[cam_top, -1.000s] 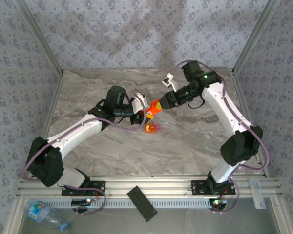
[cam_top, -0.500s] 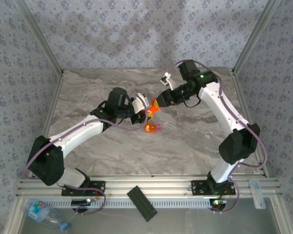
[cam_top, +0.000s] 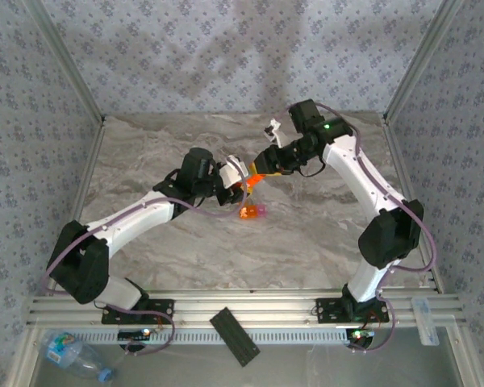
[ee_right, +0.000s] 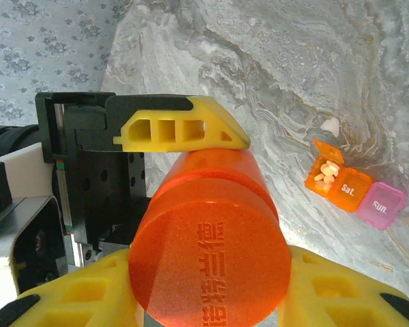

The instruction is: Sort the pills into containers

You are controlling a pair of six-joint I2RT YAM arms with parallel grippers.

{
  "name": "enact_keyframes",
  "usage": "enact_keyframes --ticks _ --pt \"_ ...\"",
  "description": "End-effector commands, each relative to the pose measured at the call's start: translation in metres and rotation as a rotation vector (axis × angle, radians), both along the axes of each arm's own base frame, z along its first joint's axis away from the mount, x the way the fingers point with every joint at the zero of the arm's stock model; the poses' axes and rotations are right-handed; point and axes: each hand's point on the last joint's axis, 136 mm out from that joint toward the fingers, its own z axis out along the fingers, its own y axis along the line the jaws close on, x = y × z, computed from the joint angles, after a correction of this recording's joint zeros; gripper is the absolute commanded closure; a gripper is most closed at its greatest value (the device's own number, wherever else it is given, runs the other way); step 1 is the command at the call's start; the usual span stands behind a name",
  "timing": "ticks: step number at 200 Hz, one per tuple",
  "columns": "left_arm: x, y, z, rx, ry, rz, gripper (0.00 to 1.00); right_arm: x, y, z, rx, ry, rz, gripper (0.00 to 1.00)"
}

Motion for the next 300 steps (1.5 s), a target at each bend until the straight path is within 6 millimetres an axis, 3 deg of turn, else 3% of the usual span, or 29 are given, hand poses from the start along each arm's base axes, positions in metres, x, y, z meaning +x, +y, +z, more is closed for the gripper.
enact_keyframes --ticks 1,95,124,156,190,239,268,300 --pt "-0.002 -0.024 0.065 -0.177 -0.177 -0.061 1.0 -0.005 0.014 0.007 0.013 0.014 0.014 0.52" --pt "0.013 -0.02 0.069 -0.25 -0.149 -0.006 1.0 -0.002 0.002 0.047 0.028 -0.088 -0.015 0.22" --pt "0.021 -0.014 0.073 -0.313 -0.133 0.03 1.0 -0.001 -0.009 0.062 0.042 -0.134 -0.043 0.15" --pt "0.028 -0.01 0.073 -0.354 -0.112 0.057 1.0 0.0 -0.028 0.092 0.117 -0.214 -0.102 0.03" --pt "0.032 -0.004 0.077 -0.406 -0.09 0.081 1.0 0.005 -0.053 0.115 0.178 -0.276 -0.188 0.02" --pt "0.031 -0.003 0.09 -0.542 -0.009 0.052 1.0 0.033 -0.077 0.129 0.227 -0.526 -0.387 0.04" --pt "0.025 -0.009 0.094 -0.598 0.055 0.006 1.0 0.037 -0.076 0.133 0.252 -0.602 -0.41 0.04" --pt "0.018 -0.015 0.099 -0.651 0.115 -0.051 1.0 0.031 -0.058 0.14 0.271 -0.661 -0.333 0.05"
